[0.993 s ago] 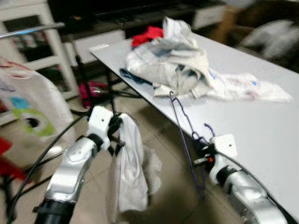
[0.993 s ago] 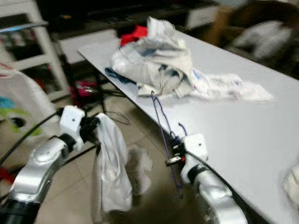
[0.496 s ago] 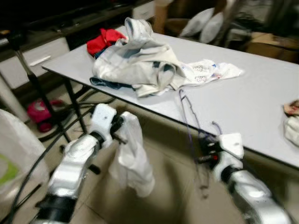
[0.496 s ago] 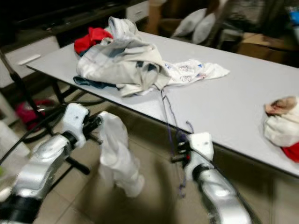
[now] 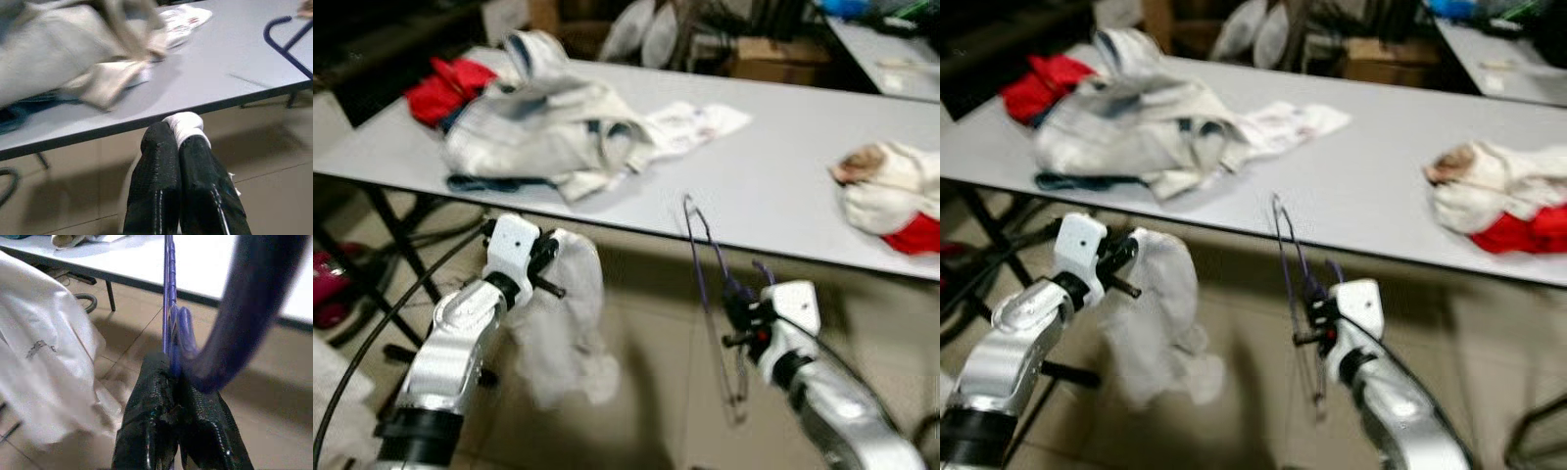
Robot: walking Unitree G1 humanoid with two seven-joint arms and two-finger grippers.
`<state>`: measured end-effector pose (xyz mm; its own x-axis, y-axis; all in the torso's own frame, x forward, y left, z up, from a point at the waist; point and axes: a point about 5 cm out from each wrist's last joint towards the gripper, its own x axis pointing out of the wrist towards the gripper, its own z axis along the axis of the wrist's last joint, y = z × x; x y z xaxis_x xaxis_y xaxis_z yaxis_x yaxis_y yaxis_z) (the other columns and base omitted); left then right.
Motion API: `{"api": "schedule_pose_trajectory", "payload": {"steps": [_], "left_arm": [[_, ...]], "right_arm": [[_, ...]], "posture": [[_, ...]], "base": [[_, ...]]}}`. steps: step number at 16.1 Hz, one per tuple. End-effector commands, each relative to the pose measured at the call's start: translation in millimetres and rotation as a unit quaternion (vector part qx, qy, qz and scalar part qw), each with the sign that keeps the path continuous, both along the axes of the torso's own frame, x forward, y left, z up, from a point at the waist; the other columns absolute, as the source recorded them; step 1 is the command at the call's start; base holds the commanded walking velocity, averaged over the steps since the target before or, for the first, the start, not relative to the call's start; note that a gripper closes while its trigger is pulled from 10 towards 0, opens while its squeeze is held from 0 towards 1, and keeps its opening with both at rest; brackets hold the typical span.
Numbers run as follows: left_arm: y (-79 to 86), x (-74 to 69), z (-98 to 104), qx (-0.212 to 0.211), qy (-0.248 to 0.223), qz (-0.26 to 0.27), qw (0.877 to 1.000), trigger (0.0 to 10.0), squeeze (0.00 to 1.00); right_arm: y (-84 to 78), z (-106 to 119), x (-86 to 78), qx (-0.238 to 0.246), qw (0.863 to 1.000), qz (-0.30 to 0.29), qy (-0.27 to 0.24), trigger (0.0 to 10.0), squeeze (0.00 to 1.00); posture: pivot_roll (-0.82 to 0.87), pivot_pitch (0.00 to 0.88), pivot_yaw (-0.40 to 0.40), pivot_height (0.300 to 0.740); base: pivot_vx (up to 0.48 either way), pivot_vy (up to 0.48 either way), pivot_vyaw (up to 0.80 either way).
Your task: Hang hanger
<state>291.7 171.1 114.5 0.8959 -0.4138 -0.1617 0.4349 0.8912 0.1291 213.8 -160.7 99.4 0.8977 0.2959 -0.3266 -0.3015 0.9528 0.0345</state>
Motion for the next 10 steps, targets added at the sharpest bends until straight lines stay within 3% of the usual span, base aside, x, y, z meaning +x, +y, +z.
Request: {"api": "schedule_pose_trajectory", "payload": {"steps": [1,5,10], "left_arm": [[-15.7,0.0,14,-0.037,-0.027,-0.039,0.998,10.0,0.00],[-19.0,2.8,18,-0.046,-0.032,-0.044,0.997,10.0,0.00],[-19.7,10.5,30,-0.059,-0.051,-0.043,0.996,10.0,0.00]], "right_arm": [[-12.7,10,-1.3,-0.020,1.000,0.019,-0.006,10.0,0.00],[-32.2,22,-0.4,-0.064,0.997,0.052,-0.013,10.0,0.00],[-28.9,38,-1.0,-0.059,0.989,0.125,-0.041,10.0,0.00]], "posture": [[-0.03,0.000,0.023,0.740],[-0.04,0.000,0.025,0.740],[-0.03,0.000,0.030,0.740]], "base": [[0.000,0.000,-0.80],[0.000,0.000,-0.80],[0.000,0.000,0.00]]}}
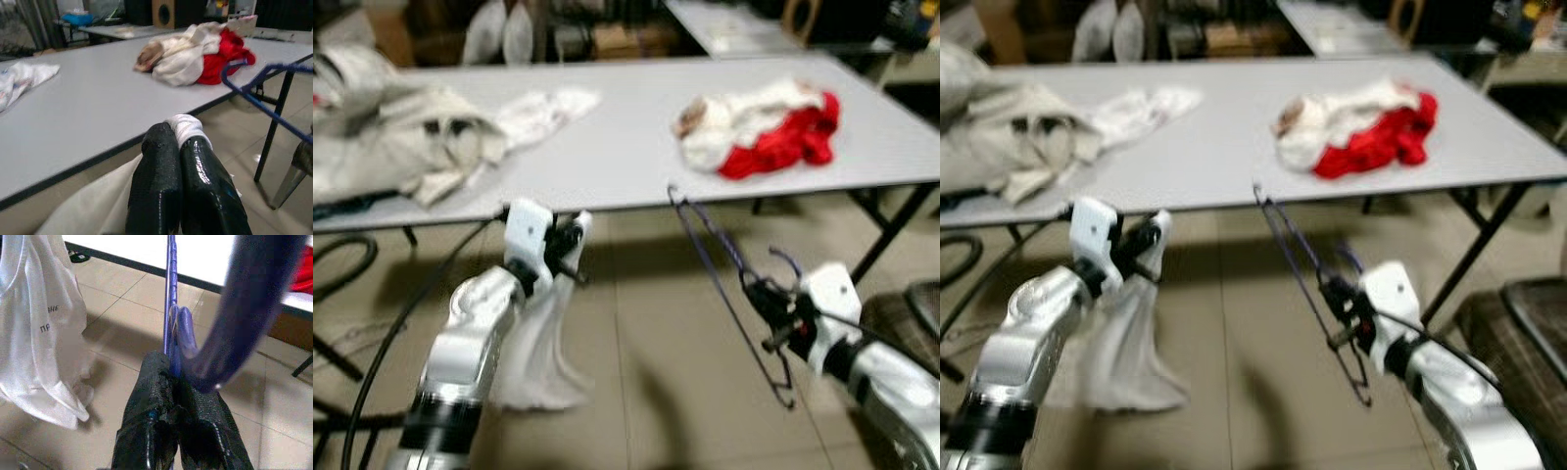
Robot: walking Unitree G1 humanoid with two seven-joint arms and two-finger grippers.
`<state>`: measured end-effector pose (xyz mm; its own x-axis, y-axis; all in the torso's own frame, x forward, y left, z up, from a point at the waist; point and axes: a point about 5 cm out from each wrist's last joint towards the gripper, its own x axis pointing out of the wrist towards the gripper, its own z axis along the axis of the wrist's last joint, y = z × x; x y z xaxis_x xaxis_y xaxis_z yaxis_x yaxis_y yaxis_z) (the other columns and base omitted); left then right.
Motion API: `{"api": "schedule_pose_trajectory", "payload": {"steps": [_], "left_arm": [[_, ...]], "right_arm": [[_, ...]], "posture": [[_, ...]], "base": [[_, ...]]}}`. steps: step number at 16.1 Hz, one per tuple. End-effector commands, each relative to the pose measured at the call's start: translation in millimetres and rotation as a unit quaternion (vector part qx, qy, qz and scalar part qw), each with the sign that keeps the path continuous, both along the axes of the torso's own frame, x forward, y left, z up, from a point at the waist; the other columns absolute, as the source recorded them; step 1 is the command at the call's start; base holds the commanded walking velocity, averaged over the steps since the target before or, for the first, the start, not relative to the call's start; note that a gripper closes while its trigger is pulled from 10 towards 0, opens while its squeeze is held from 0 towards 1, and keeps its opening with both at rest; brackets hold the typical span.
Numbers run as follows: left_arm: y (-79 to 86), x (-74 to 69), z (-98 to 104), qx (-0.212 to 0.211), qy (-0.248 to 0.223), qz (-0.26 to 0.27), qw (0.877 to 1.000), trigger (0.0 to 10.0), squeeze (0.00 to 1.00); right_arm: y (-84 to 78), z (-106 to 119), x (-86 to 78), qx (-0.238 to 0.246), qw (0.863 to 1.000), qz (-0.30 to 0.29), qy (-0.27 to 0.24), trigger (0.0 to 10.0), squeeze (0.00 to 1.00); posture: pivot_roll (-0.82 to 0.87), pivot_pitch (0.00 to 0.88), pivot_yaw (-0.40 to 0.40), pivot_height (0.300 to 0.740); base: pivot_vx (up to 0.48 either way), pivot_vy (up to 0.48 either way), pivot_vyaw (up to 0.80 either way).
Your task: Hang hanger
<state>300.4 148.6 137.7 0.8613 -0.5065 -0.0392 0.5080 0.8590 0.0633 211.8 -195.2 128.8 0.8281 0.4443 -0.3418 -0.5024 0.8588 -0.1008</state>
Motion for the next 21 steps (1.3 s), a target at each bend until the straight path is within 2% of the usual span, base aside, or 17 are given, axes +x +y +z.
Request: {"api": "schedule_pose_trajectory", "payload": {"steps": [1,4,6,8,10,11,13,15,18,21], "left_arm": [[4.0,2.5,7,0.003,-0.011,0.007,1.000,10.0,0.00],[8.2,1.5,5,0.002,-0.006,0.024,1.000,10.0,0.00],[9.0,2.2,6,-0.001,-0.007,0.027,1.000,10.0,0.00],[9.7,4.9,10,-0.003,-0.015,0.034,0.999,10.0,0.00],[7.5,12.0,24,-0.022,-0.035,0.038,0.998,10.0,0.00],[5.9,21.7,38,-0.027,-0.052,0.033,0.998,10.0,0.00],[5.3,31.2,53,-0.035,-0.069,0.032,0.996,10.0,0.00],[3.2,52.5,91,-0.044,-0.112,0.025,0.992,10.0,0.00],[4.6,60.8,107,-0.054,-0.128,0.024,0.990,10.0,0.00],[3.0,68.2,132,-0.068,-0.155,0.016,0.985,10.0,0.00]], "right_arm": [[4.9,9,0.9,0.008,1.000,0.020,-0.020,10.0,0.00],[4.2,5,-0.3,0.013,1.000,0.010,-0.017,10.0,0.00],[11.1,7,1.4,0.023,0.999,0.018,-0.024,10.0,0.00],[10.9,11,1.9,0.024,0.999,0.029,-0.028,10.0,0.00],[10.2,18,-2.2,0.026,0.996,0.076,-0.024,10.0,0.00],[11.2,25,-4.3,0.018,0.992,0.120,-0.019,10.0,0.00],[11.7,31,-5.1,0.009,0.988,0.153,-0.015,10.0,0.00],[14.4,42,-3.0,-0.017,0.977,0.214,-0.011,10.0,0.00],[18.3,48,-3.3,-0.026,0.967,0.252,-0.007,10.0,0.00],[25.3,50,1.8,-0.029,0.958,0.287,-0.001,10.0,0.00]], "posture": [[-0.03,0.000,0.030,0.740],[-0.03,0.000,0.020,0.740],[-0.03,0.000,0.019,0.740],[-0.03,0.000,0.013,0.740],[-0.03,0.000,0.004,0.740],[-0.04,0.000,0.008,0.740],[-0.04,0.000,0.011,0.740],[-0.04,0.000,0.018,0.740],[-0.04,0.000,0.017,0.740],[-0.03,0.000,0.008,0.740]], "base": [[0.000,0.000,0.00],[0.306,0.000,0.00],[0.379,0.000,0.00],[0.407,0.000,0.00],[0.463,0.000,0.00],[0.480,0.000,0.00],[0.480,0.000,0.00],[0.469,0.000,0.00],[0.434,0.000,0.00],[0.430,0.000,0.00]]}}
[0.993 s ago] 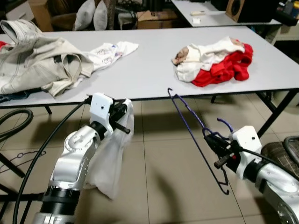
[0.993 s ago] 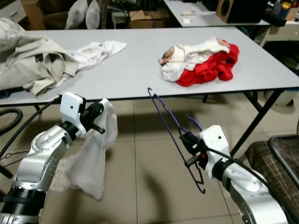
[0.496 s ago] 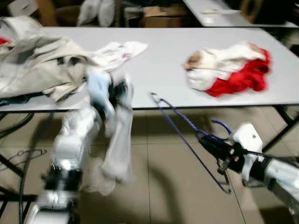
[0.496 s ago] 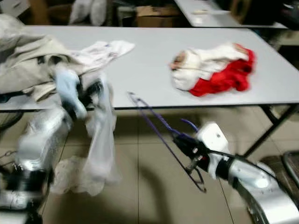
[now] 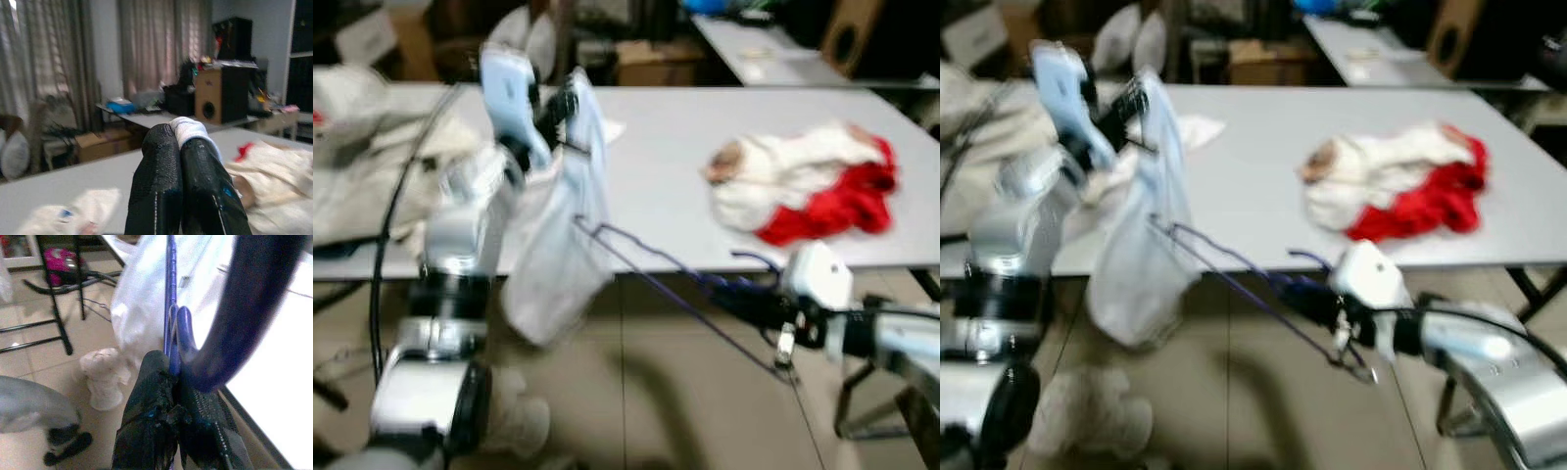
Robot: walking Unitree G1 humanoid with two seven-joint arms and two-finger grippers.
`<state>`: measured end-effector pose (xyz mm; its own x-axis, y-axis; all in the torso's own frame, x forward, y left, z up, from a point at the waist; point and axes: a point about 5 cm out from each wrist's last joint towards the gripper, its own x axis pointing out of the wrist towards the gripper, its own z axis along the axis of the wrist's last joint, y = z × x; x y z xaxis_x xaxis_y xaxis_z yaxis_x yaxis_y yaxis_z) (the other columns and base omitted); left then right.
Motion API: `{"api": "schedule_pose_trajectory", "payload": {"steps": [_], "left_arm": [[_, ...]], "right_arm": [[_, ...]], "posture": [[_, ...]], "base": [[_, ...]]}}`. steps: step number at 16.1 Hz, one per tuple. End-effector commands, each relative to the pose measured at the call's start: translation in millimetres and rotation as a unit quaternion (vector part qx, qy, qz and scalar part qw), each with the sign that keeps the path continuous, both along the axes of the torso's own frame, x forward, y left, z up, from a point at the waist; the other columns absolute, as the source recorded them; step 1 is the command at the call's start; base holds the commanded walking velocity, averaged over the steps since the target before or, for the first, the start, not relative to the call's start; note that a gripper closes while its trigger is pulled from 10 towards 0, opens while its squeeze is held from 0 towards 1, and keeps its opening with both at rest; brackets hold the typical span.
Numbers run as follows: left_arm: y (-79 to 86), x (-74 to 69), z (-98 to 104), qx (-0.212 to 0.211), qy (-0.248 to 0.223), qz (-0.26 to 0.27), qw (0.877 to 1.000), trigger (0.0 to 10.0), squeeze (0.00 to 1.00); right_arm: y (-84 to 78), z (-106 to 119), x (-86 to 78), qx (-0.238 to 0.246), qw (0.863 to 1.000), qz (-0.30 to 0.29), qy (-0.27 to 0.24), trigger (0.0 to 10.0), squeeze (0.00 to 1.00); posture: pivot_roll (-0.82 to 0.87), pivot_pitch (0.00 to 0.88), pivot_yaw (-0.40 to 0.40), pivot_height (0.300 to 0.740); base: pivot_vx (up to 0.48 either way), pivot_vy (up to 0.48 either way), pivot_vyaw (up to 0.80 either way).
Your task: Hang hanger
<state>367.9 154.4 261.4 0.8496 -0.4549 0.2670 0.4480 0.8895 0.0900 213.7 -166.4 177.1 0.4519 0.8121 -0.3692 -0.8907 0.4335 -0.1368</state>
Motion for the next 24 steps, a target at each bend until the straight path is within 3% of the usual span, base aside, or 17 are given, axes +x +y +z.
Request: {"api": "schedule_pose_trajectory", "payload": {"steps": [1,4,5,8,9,11,13,14,16,17,18,20,21,23,24], "left_arm": [[-4.4,1.7,23,-0.012,-0.032,-0.015,0.999,10.0,0.00],[-4.9,-5.6,73,-0.063,-0.087,-0.053,0.993,10.0,0.00],[-5.9,-10.8,88,-0.074,-0.105,-0.075,0.989,10.0,0.00],[-7.3,-23.5,116,-0.094,-0.140,-0.115,0.979,10.0,0.00],[-5.5,-29.0,127,-0.102,-0.154,-0.126,0.975,10.0,0.00],[-2.3,-37.5,140,-0.102,-0.174,-0.139,0.970,10.0,0.00],[13.8,-35.8,140,-0.092,-0.178,-0.097,0.975,10.0,0.00],[22.8,-34.9,137,-0.089,-0.180,-0.071,0.977,10.0,0.00],[38.1,-36.1,126,-0.089,-0.174,-0.034,0.980,10.0,0.00],[41.4,-35.1,113,-0.071,-0.157,-0.015,0.985,10.0,0.00],[42.7,-34.1,103,-0.062,-0.143,-0.008,0.988,10.0,0.00],[49.1,-29.2,66,-0.004,-0.078,0.026,0.997,10.0,0.00],[55.1,-25.3,27,0.066,0.001,0.053,0.996,10.0,0.00],[61.0,-28.2,-30,0.142,0.121,0.050,0.981,10.0,0.00],[63.9,-32.3,-54,0.158,0.175,0.048,0.971,10.0,0.00]], "right_arm": [[0.1,1,4.8,-0.009,1.000,0.009,-0.002,10.0,0.00],[10.9,-1,27.8,-0.044,0.998,0.042,-0.017,10.0,0.00],[14.9,1,43.3,-0.054,0.997,0.040,-0.037,10.0,0.00],[19.0,22,101.4,-0.063,0.988,-0.040,-0.137,10.0,0.00],[21.1,42,126.0,-0.044,0.979,-0.078,-0.185,10.0,0.00],[27.1,82,155.3,0.000,0.955,-0.120,-0.270,10.0,0.00],[30.2,133,171.5,0.082,0.920,-0.168,-0.344,10.0,0.00],[30.5,141,173.1,0.077,0.908,-0.175,-0.374,10.0,0.00],[33.7,132,174.4,0.081,0.908,-0.162,-0.377,10.0,0.00],[38.5,113,169.7,0.067,0.928,-0.120,-0.347,10.0,0.00],[41.4,101,165.2,0.059,0.939,-0.086,-0.328,10.0,0.00],[43.1,76,149.0,0.043,0.959,-0.012,-0.281,10.0,0.00],[38.6,64,135.8,0.031,0.965,0.020,-0.260,10.0,0.00],[27.8,57,124.9,0.026,0.968,0.016,-0.249,10.0,0.00],[23.8,54,120.1,0.023,0.969,0.010,-0.244,10.0,0.00]], "posture": [[-0.03,0.000,0.004,0.740],[-0.03,0.000,0.005,0.740],[-0.03,0.000,0.005,0.740],[-0.03,0.000,-0.002,0.740],[-0.02,0.000,-0.008,0.740],[-0.01,0.000,-0.015,0.740],[0.00,0.000,-0.035,0.740],[0.01,0.000,-0.046,0.740],[0.01,0.000,-0.050,0.740],[0.01,0.000,-0.047,0.740],[0.01,0.000,-0.042,0.740],[0.00,0.000,-0.028,0.740],[0.00,0.000,-0.026,0.740],[-0.01,0.000,-0.023,0.740],[-0.01,0.000,-0.018,0.740]], "base": [[0.428,0.000,0.00],[0.428,0.000,0.00],[0.428,0.000,0.00],[0.425,0.000,0.00],[0.431,0.000,0.00],[0.428,0.000,0.00],[0.422,0.000,0.00],[0.409,0.000,0.00],[0.403,0.000,0.00],[0.375,0.000,0.00],[0.247,0.000,0.00],[0.000,0.000,0.00],[0.000,0.000,0.00],[0.000,0.000,0.00],[0.000,0.000,0.00]]}}
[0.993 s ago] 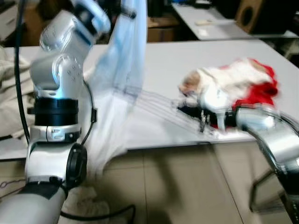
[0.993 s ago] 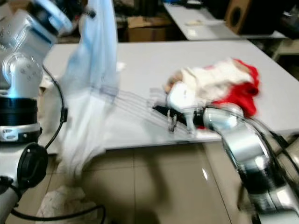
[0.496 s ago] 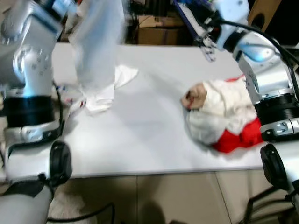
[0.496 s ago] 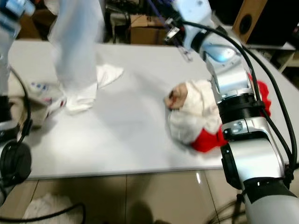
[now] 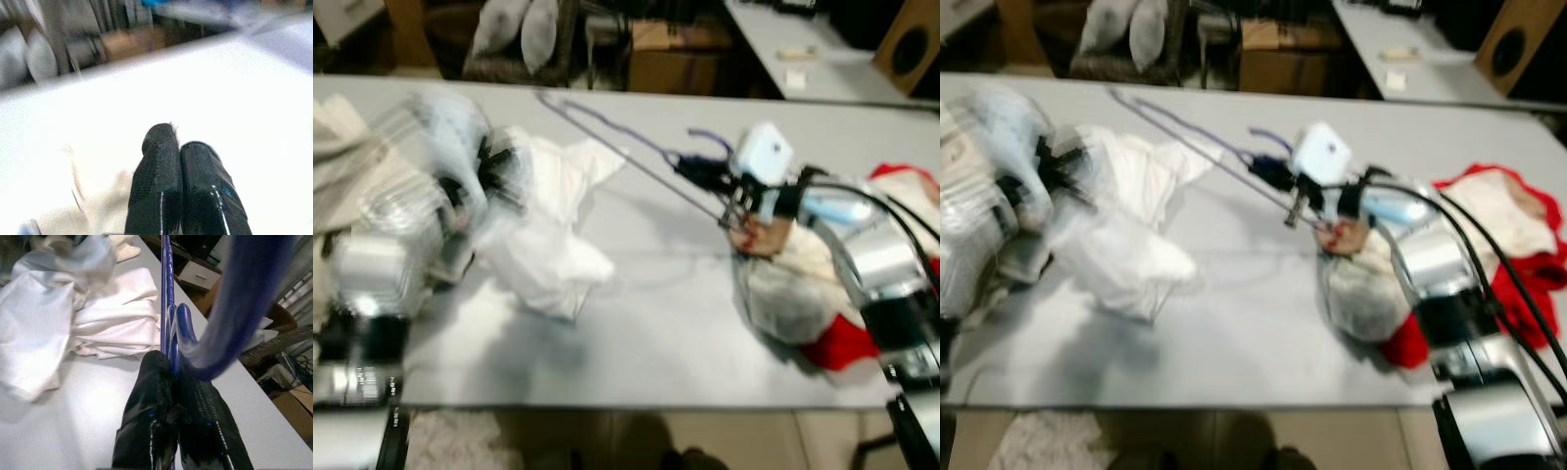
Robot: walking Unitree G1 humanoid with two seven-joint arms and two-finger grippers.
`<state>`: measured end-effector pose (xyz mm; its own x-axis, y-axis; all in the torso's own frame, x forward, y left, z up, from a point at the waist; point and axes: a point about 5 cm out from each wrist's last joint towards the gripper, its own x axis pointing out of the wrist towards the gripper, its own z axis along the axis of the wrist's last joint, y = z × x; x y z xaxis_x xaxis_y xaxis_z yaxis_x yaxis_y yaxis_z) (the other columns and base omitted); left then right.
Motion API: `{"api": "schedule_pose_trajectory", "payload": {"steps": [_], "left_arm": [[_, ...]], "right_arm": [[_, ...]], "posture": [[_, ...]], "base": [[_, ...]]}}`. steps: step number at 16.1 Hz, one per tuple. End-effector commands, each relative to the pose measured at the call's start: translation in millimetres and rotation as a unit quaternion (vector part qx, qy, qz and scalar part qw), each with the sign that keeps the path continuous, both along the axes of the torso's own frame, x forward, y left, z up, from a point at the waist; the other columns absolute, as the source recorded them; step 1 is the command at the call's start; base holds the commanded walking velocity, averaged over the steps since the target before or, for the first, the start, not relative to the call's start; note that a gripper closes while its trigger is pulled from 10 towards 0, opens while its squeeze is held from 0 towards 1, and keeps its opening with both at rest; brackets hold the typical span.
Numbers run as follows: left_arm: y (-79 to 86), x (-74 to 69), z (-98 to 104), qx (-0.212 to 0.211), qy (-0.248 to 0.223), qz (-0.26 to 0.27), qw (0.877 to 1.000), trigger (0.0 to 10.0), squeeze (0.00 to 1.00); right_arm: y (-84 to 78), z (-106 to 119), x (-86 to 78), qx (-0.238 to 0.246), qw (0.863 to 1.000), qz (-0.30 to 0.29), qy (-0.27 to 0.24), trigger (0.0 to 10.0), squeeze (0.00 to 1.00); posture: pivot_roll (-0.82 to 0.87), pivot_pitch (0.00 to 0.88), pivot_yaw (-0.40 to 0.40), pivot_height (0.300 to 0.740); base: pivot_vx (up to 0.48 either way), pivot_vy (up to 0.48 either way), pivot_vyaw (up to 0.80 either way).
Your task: Hang hanger
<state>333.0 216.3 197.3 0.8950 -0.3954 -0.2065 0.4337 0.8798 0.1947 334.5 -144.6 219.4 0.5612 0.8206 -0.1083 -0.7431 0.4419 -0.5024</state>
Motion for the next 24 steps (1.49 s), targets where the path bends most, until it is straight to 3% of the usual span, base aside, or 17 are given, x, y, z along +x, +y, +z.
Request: {"api": "schedule_pose_trajectory", "payload": {"steps": [1,2,3,4,7,8,9,10,11,12,13,15,16,19,21,23,24], "left_arm": [[3.3,-2.4,-4,0.022,0.021,-0.003,1.000,10.0,1.00],[7.3,-14.9,-26,0.084,0.083,-0.035,0.992,10.0,1.00],[12.9,-23.3,-30,0.112,0.113,-0.059,0.985,10.0,1.00],[17.9,-27.2,-22,0.108,0.122,-0.079,0.983,10.0,1.00],[41.0,-26.7,8,0.129,0.102,-0.071,0.984,10.0,1.00],[64.1,-22.4,36,0.142,0.060,-0.032,0.988,10.0,1.00],[74.2,-18.9,51,0.133,0.028,-0.002,0.991,10.0,1.00],[77.0,-17.9,59,0.117,0.014,0.005,0.993,10.0,0.84],[80.5,-16.2,70,0.092,-0.010,0.015,0.996,10.0,0.00],[77.5,-11.8,85,0.046,-0.056,0.027,0.997,10.0,0.00],[52.7,-7.6,96,-0.056,-0.103,0.001,0.993,10.0,0.00],[14.1,-9.0,88,-0.109,-0.126,-0.053,0.985,10.0,0.00],[-5.1,-11.8,77,-0.115,-0.120,-0.073,0.983,10.0,0.00],[-44.1,-18.4,39,-0.146,-0.106,-0.068,0.981,10.0,0.00],[-58.0,-27.1,18,-0.141,-0.088,-0.063,0.984,10.0,0.00],[-61.5,-37.3,-1,-0.119,-0.080,-0.049,0.988,10.0,0.00],[-59.2,-42.7,-10,-0.129,-0.080,-0.031,0.988,10.0,0.00]], "right_arm": [[-0.2,10,-4.5,0.006,1.000,0.007,-0.015,10.0,0.00],[-3.9,6,-12.9,0.007,1.000,0.002,-0.006,10.0,0.00],[-6.6,4,-20.6,0.008,1.000,-0.005,0.003,10.0,0.00],[-9.3,2,-27.0,0.010,1.000,-0.011,0.011,10.0,0.00],[-16.6,0,-36.0,0.012,0.999,-0.038,0.022,10.0,0.00],[-24.4,-2,-42.7,0.015,0.997,-0.064,0.035,10.0,0.00],[-29.2,-3,-45.9,0.020,0.996,-0.080,0.044,10.0,0.00],[-31.4,-3,-47.2,0.023,0.995,-0.088,0.047,10.0,0.00],[-35.3,-3,-49.8,0.033,0.993,-0.105,0.054,10.0,0.00],[-39.5,-2,-51.9,0.054,0.988,-0.134,0.061,10.0,0.00],[-44.0,-2,-54.5,0.101,0.969,-0.208,0.082,10.0,0.00],[-36.9,-4,-62.3,0.128,0.958,-0.238,0.091,10.0,0.00],[-32.2,-6,-66.6,0.139,0.953,-0.254,0.087,10.0,0.00],[-22.9,-15,-77.3,0.200,0.922,-0.317,0.097,10.0,0.00],[-20.8,-22,-83.9,0.214,0.906,-0.349,0.105,10.0,0.00],[-18.0,-28,-91.2,0.224,0.896,-0.366,0.117,10.0,0.00],[-17.2,-31,-95.9,0.226,0.892,-0.375,0.117,10.0,0.00]], "posture": [[-0.02,0.000,-0.014,0.740],[-0.02,0.000,-0.011,0.740],[-0.02,0.000,-0.011,0.740],[-0.02,0.000,-0.015,0.740],[-0.01,0.000,-0.021,0.740],[0.00,0.000,-0.023,0.740],[0.00,0.000,-0.023,0.740],[0.00,0.000,-0.023,0.740],[0.00,0.000,-0.023,0.740],[0.00,0.000,-0.023,0.740],[0.00,0.000,-0.031,0.740],[0.00,0.000,-0.034,0.740],[-0.01,0.000,-0.036,0.740],[-0.03,0.000,-0.033,0.740],[-0.03,0.000,-0.033,0.740],[-0.04,0.000,-0.025,0.740],[-0.05,0.000,-0.013,0.740]], "base": [[0.000,0.000,0.00],[0.000,0.000,0.00],[0.000,0.000,0.00],[0.000,0.000,0.00],[0.000,0.000,0.00],[0.000,0.000,0.00],[0.000,0.000,0.00],[0.000,0.000,0.00],[0.000,0.000,0.00],[0.000,0.000,0.00],[0.000,0.000,0.00],[0.000,0.000,0.00],[0.000,0.000,0.00],[0.000,0.000,0.00],[0.000,0.000,0.00],[0.000,0.000,-0.23],[0.000,0.000,-0.80]]}}
